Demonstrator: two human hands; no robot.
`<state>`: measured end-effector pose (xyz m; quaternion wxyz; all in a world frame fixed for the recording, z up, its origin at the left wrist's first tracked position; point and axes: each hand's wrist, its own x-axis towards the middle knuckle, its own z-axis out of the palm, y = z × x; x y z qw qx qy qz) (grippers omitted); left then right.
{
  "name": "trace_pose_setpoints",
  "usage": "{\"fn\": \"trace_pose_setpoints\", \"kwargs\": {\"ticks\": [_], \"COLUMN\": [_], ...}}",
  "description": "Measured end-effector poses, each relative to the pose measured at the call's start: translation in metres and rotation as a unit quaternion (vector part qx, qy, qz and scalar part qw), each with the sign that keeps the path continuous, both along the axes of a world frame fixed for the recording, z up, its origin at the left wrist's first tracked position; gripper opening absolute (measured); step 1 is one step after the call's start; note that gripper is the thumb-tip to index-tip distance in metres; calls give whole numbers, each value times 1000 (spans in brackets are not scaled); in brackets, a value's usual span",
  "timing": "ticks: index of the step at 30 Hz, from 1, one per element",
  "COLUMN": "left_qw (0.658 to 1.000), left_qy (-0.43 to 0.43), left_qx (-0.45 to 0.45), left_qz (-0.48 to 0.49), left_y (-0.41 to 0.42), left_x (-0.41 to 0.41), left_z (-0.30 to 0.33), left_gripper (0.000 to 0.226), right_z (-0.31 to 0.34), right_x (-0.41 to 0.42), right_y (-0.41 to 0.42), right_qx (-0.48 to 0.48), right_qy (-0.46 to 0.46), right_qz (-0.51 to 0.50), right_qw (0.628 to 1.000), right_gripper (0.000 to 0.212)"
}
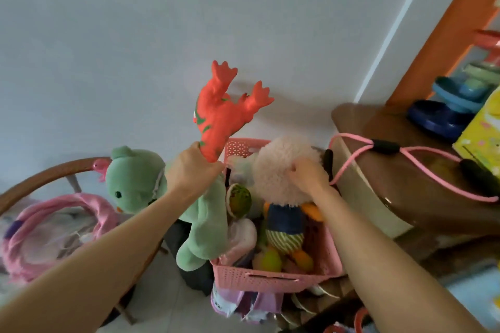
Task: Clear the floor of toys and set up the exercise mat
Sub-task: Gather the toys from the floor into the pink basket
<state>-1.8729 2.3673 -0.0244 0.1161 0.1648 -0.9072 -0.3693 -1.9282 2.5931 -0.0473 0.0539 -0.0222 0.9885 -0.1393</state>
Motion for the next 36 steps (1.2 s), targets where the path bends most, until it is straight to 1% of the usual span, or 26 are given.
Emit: {"fn": "trace_pose_setpoints", "kwargs": {"ticks": [2, 4, 5, 6, 7, 8, 9, 10, 12, 13, 15, 19, 22, 23, 24, 26, 28, 29, 30, 31, 32, 33, 34, 35, 36], "left_qw": [1000, 999, 999, 999, 999, 999, 999, 999, 999, 998, 998, 997, 996, 995, 995, 996, 996, 996, 996, 997, 998, 999, 997, 993, 986], "left_qy": [-11, -20, -25, -31, -33, -34, -32, -30, -27, -26, -24, -23, -29, -31, -34, -36, -41, -43, -43, -44, -46, -48, -46, -37, -26], "left_qx": [-21, -23, -25, -30, -31, -31, -33, -36, -45, -49, -59, -73, -88, -91, -92, -86, -82, -80, -73, -61, -38, -1, 50, 108, 161], "left_qz": [11, 13, 12, 13, 12, 10, 8, 7, 1, -3, -11, -16, -15, -12, -11, -11, -17, -22, -25, -27, -26, -22, -21, -22, -28], "left_y": [-2, -7, -9, -12, -13, -13, -13, -12, -8, -7, -6, -9, -8, -8, -7, -8, -9, -10, -11, -13, -15, -18, -21, -24, -27], "left_x": [-1, -1, -2, -5, -6, -8, -11, -12, -17, -18, -19, -18, -18, -18, -18, -17, -17, -17, -17, -16, -16, -14, -14, -15, -15], "left_z": [-8, -14, -15, -17, -17, -17, -17, -16, -18, -20, -24, -26, -25, -25, -25, -25, -24, -24, -23, -22, -21, -18, -16, -11, -7], "left_gripper": [23, 22, 22, 22, 24, 26, 29, 30, 26, 24, 25, 27, 29, 29, 30, 28, 28, 28, 28, 28, 28, 27, 26, 24, 22], "right_z": [-29, -47, -53, -60, -63, -70, -76, -84, -103, -112, -131, -134, -117, -108, -100, -79, -51, -36, -21, -8, 3, 11, 16, 19, 18], "right_x": [-2, -4, -4, -4, -1, 2, 6, 12, 24, 31, 40, 34, 19, 15, 11, 8, 1, -3, -6, -9, -11, -11, -9, -5, 0], "right_y": [3, 5, 5, 3, 0, -3, -7, -11, -13, -11, -2, -5, -25, -31, -36, -46, -56, -62, -68, -74, -80, -86, -92, -98, -103], "right_qx": [-18, -70, -89, -73, -19, 30, 49, 62, 106, 136, 187, 185, 136, 102, 61, -50, -151, -174, -184, -191, -201, -214, -234, -263, -305], "right_qy": [-13, 16, 26, 41, 57, 76, 85, 70, -1, -42, -90, -170, -215, -205, -168, -36, 73, 118, 162, 196, 210, 196, 146, 58, -52], "right_qz": [-31, -101, -121, -117, -87, -38, 17, 69, 131, 133, 107, 74, 33, 24, 17, 17, 42, 66, 88, 102, 106, 105, 100, 96, 98], "right_qw": [999, 992, 988, 990, 994, 996, 995, 993, 986, 981, 972, 965, 967, 973, 984, 998, 985, 975, 966, 956, 951, 951, 956, 958, 946], "right_gripper": [20, 30, 35, 37, 38, 38, 38, 40, 50, 55, 56, 55, 51, 46, 40, 36, 45, 50, 50, 44, 35, 27, 21, 22, 28]}}
